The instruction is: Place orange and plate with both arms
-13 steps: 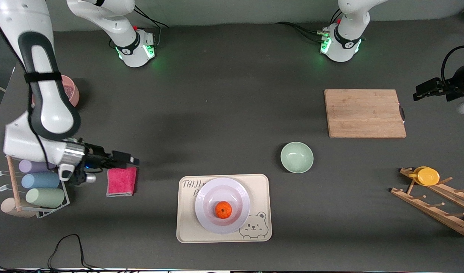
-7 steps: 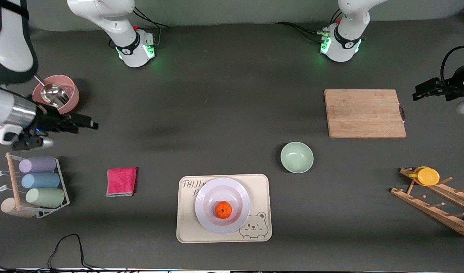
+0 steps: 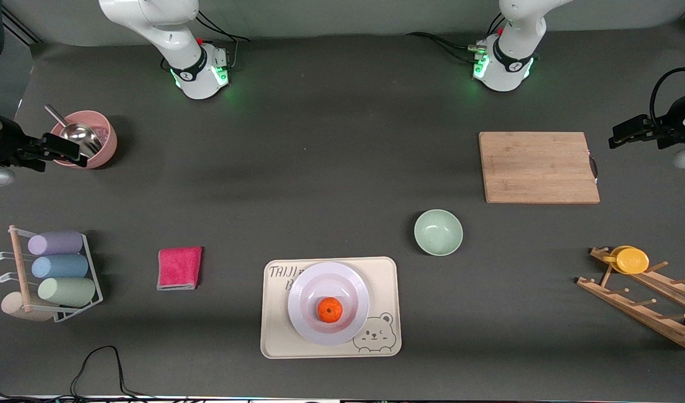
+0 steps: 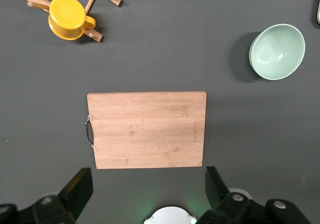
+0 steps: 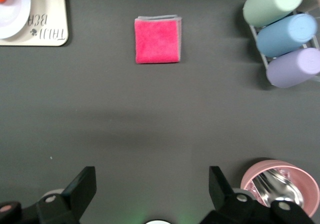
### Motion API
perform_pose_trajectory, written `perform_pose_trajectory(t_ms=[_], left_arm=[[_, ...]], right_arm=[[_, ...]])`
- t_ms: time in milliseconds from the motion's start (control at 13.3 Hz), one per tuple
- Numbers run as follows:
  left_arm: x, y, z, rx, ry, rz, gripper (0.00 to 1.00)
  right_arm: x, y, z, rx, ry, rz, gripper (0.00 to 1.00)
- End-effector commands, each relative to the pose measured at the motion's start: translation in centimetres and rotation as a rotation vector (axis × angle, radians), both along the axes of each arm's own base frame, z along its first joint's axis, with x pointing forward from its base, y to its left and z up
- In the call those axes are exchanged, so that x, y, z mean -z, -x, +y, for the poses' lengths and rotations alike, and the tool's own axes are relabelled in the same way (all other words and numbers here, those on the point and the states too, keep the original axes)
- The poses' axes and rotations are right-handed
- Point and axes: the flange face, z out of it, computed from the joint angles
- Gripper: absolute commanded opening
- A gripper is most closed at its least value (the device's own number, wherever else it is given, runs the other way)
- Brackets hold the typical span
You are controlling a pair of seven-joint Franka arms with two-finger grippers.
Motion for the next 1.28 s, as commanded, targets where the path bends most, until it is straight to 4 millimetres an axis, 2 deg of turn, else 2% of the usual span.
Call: perform_pose_trajectory(t_ms=[0,151,377,753,979,1205], left_arm=[[-0.5,1.1,-0.5,0.007,-0.024,-0.002,1.0],[-0.4,1.1,-0.5,0.007,-0.024,-0.002,1.0],[-0.4,1.1,-0.5,0.007,-0.025,-0.002,1.0],[-0.5,1.2,-0.9,0.013,-0.026,0.002,1.0],[-0.4,1.3,-1.0,0.011,-0.025,0.009,1.0],[-0.8,1.3,-2.8,0.048,-0.055,0.002,1.0]], right_arm=[[-0.4,-1.0,2.2,0.024,0.051,0.034,1.0],[0.3,-1.6,2.3,0.02,0.056,0.035,1.0],[0.3,-2.1,1.8,0.02,0.056,-0.001,1.0],[-1.1,-1.7,1.3,0.022,0.088,-0.018,1.0],[-1.1,-1.7,1.3,0.03,0.088,-0.015,1.0],[-1.0,-1.7,1.4,0.033,0.087,-0.013,1.0]])
